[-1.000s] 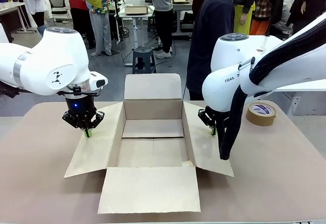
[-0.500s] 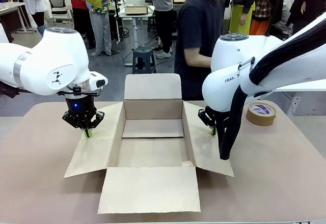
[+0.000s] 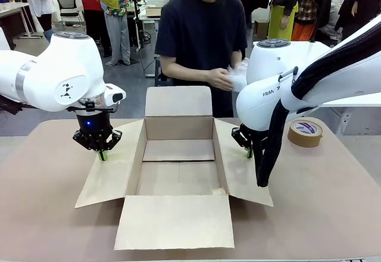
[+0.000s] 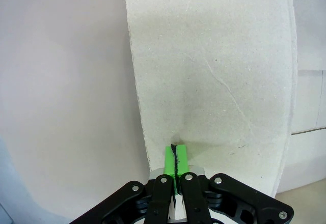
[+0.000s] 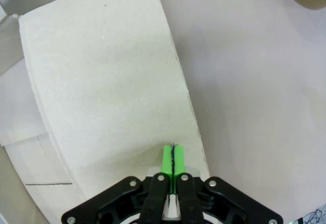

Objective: Wrap the clocks to prevent damage.
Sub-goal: Once the human has placed the objects inside and stepped back, release both hands from the side flaps of the Package Box.

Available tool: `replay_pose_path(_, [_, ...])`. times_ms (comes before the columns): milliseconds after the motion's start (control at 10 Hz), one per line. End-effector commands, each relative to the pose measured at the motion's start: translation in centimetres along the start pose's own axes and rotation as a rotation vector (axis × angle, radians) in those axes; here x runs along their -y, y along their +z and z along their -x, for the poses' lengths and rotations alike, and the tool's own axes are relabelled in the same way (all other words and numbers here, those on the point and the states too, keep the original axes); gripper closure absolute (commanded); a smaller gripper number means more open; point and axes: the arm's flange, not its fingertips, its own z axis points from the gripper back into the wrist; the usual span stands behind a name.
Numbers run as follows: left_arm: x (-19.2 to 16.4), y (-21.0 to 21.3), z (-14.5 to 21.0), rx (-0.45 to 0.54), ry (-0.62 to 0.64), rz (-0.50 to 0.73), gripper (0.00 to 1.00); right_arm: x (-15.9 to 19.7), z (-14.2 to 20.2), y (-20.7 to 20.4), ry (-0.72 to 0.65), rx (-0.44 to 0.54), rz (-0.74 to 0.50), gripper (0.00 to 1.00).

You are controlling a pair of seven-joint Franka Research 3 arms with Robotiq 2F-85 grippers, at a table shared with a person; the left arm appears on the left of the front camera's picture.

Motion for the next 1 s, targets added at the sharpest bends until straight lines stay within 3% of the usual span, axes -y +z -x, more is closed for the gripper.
replay_pose_path(0, [-0.07,-0.04,0.01,0.001,-0.003,-0.015,1.00,-0.03,0.05,-0.06,-0.008,0.010,0.023,0.99])
replay_pose_path(900, [-0.07,-0.04,0.01,0.001,-0.003,-0.015,1.00,-0.03,0.05,-0.06,-0.008,0.010,0.023,0.99])
